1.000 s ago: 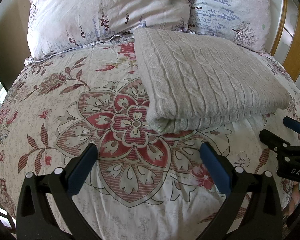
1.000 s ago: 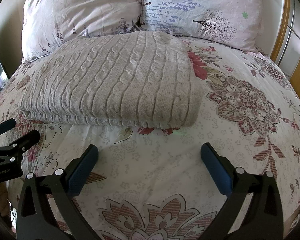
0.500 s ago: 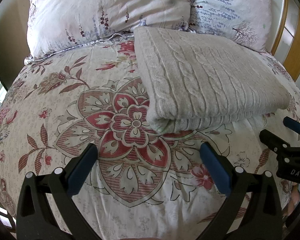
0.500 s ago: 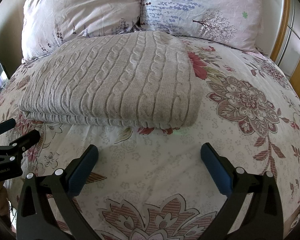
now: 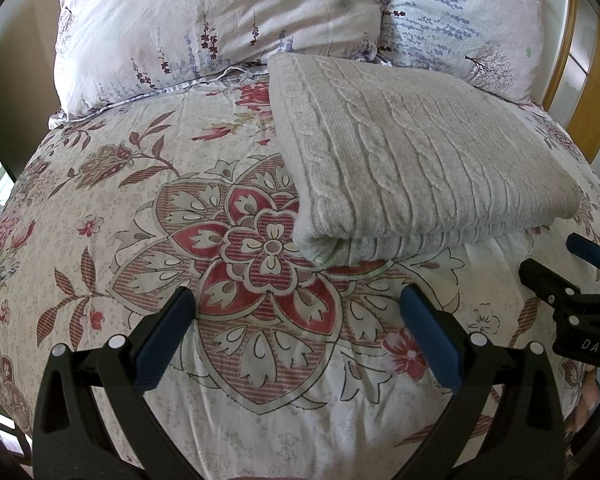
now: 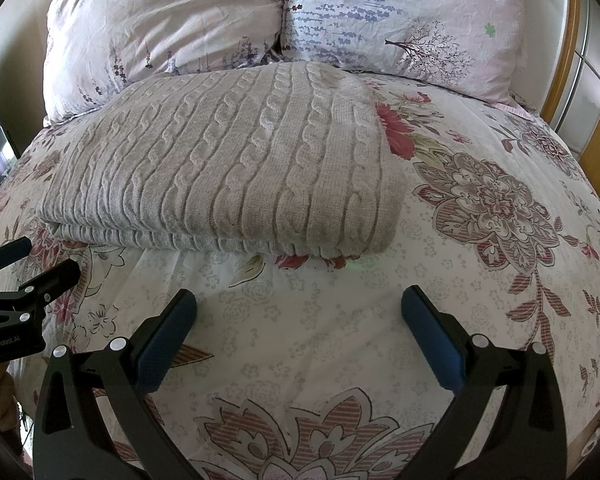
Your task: Fold small clothes
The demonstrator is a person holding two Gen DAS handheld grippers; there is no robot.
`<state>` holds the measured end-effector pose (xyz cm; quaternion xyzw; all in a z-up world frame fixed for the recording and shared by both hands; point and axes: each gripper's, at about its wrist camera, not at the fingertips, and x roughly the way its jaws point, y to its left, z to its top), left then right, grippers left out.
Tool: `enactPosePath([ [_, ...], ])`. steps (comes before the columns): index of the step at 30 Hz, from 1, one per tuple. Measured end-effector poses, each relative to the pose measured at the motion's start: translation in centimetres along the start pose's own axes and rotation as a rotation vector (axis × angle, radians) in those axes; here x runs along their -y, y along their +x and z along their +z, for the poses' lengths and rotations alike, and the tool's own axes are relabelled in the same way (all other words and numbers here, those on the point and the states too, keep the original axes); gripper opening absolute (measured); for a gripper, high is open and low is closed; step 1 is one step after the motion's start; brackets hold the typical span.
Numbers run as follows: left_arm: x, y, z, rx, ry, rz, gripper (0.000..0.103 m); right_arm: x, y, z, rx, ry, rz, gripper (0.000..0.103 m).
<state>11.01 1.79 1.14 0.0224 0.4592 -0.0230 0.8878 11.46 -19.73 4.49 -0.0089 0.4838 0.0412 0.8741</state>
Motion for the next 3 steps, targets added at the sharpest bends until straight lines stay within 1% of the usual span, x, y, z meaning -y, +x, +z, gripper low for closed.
enactPosePath([
  [3, -0.01, 0.0, 0.01, 0.0, 0.0, 0.0, 0.101, 0.0, 0.0, -0.01, 0.0, 0.0, 0.0, 0.102],
])
